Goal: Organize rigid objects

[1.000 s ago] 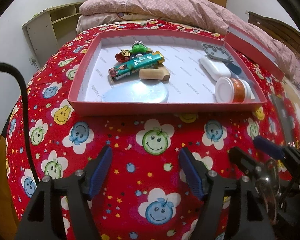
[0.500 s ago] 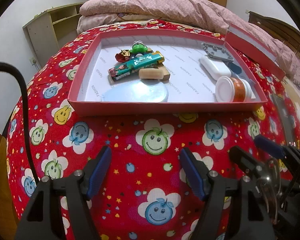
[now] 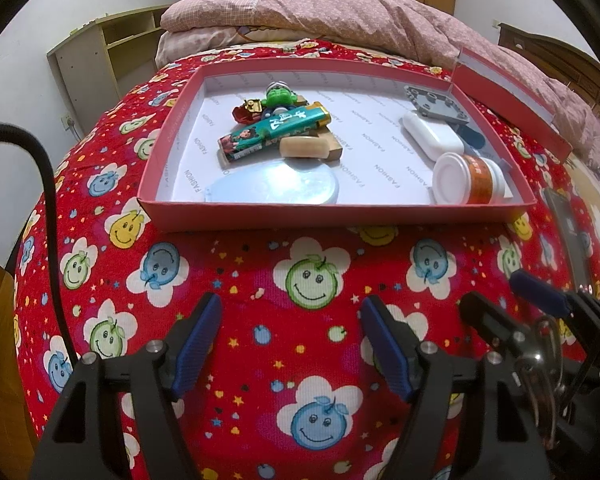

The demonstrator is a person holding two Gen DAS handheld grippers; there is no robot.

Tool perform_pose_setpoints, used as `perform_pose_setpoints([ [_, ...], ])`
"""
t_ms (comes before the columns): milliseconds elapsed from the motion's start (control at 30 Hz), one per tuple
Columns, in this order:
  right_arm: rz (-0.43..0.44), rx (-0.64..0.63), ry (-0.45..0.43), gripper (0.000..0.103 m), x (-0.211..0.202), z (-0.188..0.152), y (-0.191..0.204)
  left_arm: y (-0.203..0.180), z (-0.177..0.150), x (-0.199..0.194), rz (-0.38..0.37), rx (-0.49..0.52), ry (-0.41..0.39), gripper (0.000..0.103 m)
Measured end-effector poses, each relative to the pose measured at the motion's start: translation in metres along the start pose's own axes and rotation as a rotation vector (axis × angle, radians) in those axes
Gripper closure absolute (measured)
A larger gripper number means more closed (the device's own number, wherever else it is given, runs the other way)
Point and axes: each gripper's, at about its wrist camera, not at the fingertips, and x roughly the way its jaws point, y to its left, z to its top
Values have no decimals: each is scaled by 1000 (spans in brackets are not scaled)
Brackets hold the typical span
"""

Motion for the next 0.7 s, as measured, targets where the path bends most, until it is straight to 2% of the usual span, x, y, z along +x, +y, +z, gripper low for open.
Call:
perform_pose_setpoints([
  [700,-1,0,-3,42,0,0,0,4,1,0,3,-2,-6,26],
])
